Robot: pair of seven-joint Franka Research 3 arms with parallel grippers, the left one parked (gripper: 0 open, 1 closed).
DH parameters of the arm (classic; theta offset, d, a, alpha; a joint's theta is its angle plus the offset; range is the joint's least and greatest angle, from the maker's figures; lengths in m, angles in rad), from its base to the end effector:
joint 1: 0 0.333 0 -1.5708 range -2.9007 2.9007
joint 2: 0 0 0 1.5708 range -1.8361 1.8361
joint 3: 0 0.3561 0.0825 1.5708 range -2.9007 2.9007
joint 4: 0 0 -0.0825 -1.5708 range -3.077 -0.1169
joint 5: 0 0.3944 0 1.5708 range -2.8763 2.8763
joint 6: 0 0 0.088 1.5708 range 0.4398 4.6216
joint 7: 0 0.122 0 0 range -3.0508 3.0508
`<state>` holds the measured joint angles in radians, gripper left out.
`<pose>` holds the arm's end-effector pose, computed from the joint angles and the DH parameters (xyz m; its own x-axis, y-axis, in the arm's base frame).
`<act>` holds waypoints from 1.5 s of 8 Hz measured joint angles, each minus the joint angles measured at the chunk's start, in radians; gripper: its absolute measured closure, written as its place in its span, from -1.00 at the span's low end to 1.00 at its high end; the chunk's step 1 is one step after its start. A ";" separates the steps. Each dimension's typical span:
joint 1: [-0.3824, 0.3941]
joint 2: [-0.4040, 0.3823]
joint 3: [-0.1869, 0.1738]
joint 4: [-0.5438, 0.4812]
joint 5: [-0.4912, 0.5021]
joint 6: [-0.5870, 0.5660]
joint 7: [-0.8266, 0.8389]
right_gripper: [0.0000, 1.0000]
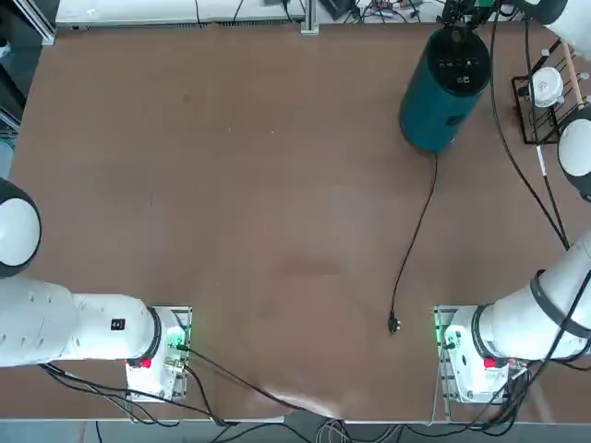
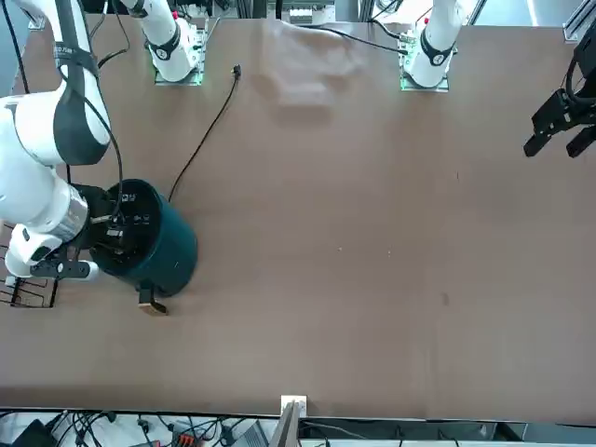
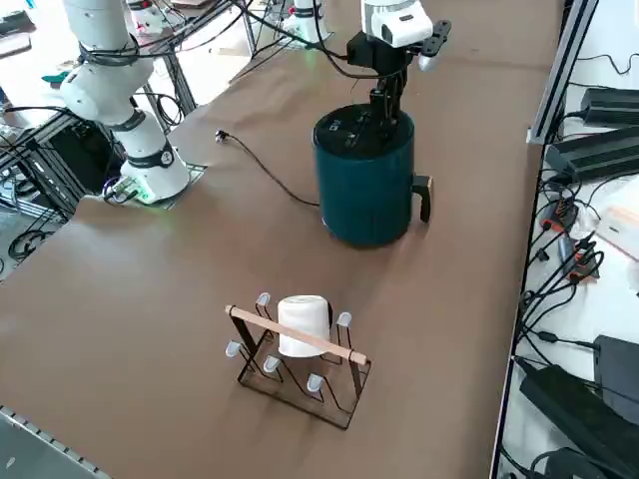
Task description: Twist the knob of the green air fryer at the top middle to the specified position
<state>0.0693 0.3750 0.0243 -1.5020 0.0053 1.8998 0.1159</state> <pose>0.6960 0.0634 0.4740 0.9994 -0.0259 0.0211 -0.0256 -0.9995 -0.0165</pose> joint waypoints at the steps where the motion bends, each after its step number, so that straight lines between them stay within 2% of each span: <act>1: 0.000 0.000 0.000 0.000 0.000 -0.008 0.000 -0.22; 4: 0.000 -0.002 -0.006 0.000 0.000 -0.021 0.000 -0.04; 5: 0.000 -0.002 -0.006 0.002 0.000 -0.021 -0.001 0.09; 10: 0.000 -0.002 -0.006 0.002 0.000 -0.022 -0.007 0.10; 12: 0.000 -0.002 -0.007 0.002 0.000 -0.023 -0.092 0.10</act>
<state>0.0690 0.3727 0.0178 -1.5001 0.0054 1.8764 0.0236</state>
